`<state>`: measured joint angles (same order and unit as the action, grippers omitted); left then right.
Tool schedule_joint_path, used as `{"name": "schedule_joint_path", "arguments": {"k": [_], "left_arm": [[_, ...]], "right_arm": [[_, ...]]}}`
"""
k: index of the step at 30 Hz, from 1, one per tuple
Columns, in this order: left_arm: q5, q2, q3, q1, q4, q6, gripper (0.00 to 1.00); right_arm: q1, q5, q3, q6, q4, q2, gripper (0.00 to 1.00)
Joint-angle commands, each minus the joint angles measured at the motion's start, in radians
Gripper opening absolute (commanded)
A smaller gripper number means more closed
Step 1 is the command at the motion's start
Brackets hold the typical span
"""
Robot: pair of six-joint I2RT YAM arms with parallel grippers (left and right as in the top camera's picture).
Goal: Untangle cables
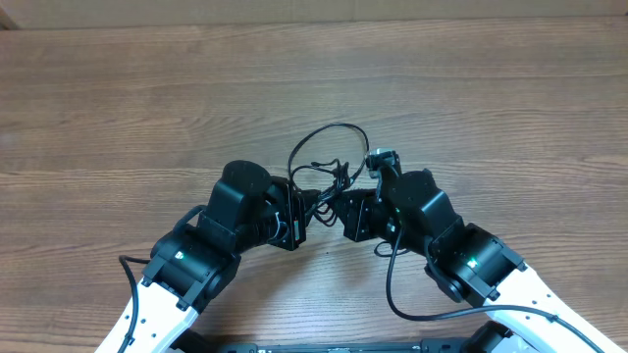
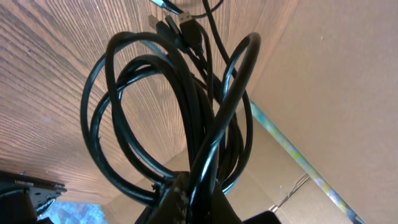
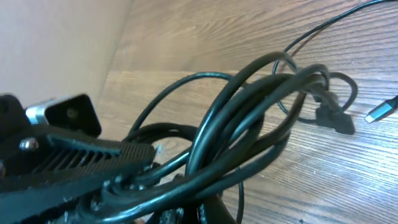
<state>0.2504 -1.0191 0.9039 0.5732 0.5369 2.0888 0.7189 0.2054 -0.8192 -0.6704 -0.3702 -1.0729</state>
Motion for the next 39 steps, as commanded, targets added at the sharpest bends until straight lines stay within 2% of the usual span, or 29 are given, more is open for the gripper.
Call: {"name": "schedule_joint_path", "arguments": {"k": [1,9,14,21,24,25,26,27,28,29,32,33,34,37,39], "left_arm": [[-0.039,0.013,0.010,0.001,0.002,-0.005,0.04],[-0.245,0.013,0.010,-0.038,0.013,-0.005,0.04],[-0.324,0.011,0.010,-0.075,0.014,-0.005,0.04],[-0.346,0.011,0.010,-0.109,0.014,-0.005,0.04],[-0.337,0.011,0.010,-0.109,0.025,-0.019,0.04],[-0.332,0.011,0.010,-0.109,0.029,-0.042,0.04],[-0.330,0.011,0.010,-0.109,0.031,-0.077,0.04],[-0.327,0.011,0.010,-0.109,0.031,-0.158,0.04],[-0.326,0.011,0.010,-0.109,0.032,-0.204,0.04],[-0.309,0.011,0.010,-0.108,0.031,-0.330,0.04],[-0.278,0.011,0.010,-0.109,0.031,-0.493,0.04],[-0.249,0.011,0.010,-0.109,0.029,-0.607,0.04],[-0.232,0.011,0.010,-0.108,0.027,-0.649,0.04],[-0.179,0.011,0.010,-0.109,0.026,-0.690,0.04],[-0.145,0.011,0.010,-0.108,0.018,-0.700,0.04]], "right_arm": [[-0.006,0.090,-0.012,0.085,-0.010,-0.001,0.04],[-0.005,0.265,-0.012,0.283,-0.069,-0.001,0.04],[-0.005,0.351,-0.012,0.335,-0.067,-0.001,0.04],[-0.006,0.368,-0.012,0.320,-0.066,-0.001,0.04],[-0.006,0.293,-0.012,0.239,-0.073,-0.001,0.05],[-0.006,0.265,-0.012,0.210,-0.079,-0.001,0.12],[-0.006,0.229,-0.012,0.174,-0.087,-0.001,0.25],[-0.006,0.174,-0.012,0.116,-0.101,-0.001,0.35],[-0.006,0.151,-0.012,0.087,-0.106,-0.001,0.37],[-0.006,0.132,-0.012,0.054,-0.108,-0.001,0.46],[-0.006,0.127,-0.012,0.002,-0.107,-0.001,0.58],[-0.006,0.127,-0.012,-0.042,-0.107,-0.001,0.61],[-0.006,0.127,-0.012,-0.075,-0.106,-0.001,0.64],[-0.006,0.128,-0.012,-0.209,-0.095,-0.001,0.69],[-0.006,0.128,-0.012,-0.348,-0.082,-0.001,0.74]]}}
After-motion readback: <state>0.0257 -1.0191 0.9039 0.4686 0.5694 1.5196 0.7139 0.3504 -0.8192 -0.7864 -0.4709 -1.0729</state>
